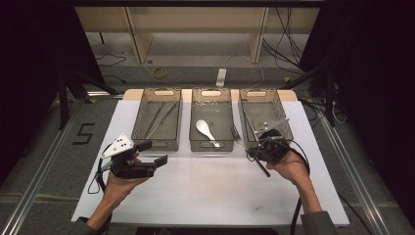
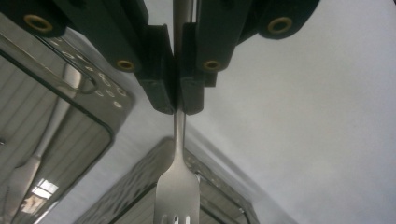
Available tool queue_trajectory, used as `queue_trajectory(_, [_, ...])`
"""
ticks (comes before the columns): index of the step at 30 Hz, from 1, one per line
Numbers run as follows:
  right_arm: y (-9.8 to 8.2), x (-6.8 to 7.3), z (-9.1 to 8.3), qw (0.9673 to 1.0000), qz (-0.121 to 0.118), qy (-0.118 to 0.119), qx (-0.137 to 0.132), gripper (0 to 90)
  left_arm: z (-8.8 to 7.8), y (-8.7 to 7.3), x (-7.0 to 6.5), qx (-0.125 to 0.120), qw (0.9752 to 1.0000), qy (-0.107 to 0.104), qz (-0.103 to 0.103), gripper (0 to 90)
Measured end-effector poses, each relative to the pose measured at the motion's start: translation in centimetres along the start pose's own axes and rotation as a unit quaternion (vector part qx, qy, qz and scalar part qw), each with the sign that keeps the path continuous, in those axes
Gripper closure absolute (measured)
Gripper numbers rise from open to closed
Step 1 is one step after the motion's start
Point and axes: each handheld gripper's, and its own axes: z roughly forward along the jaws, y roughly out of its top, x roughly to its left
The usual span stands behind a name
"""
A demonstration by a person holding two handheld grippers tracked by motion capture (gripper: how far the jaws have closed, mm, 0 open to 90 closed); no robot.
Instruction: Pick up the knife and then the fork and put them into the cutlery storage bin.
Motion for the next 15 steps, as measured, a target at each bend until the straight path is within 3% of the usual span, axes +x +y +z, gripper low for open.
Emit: queue_trajectory(15, [0.5, -2.2, -1.4, 0.9987, 0.034, -0.011, -0.038, 85.3, 0.0, 0.0, 0.1, 0.000, 1.0000, 0.000, -0.003, 15.7])
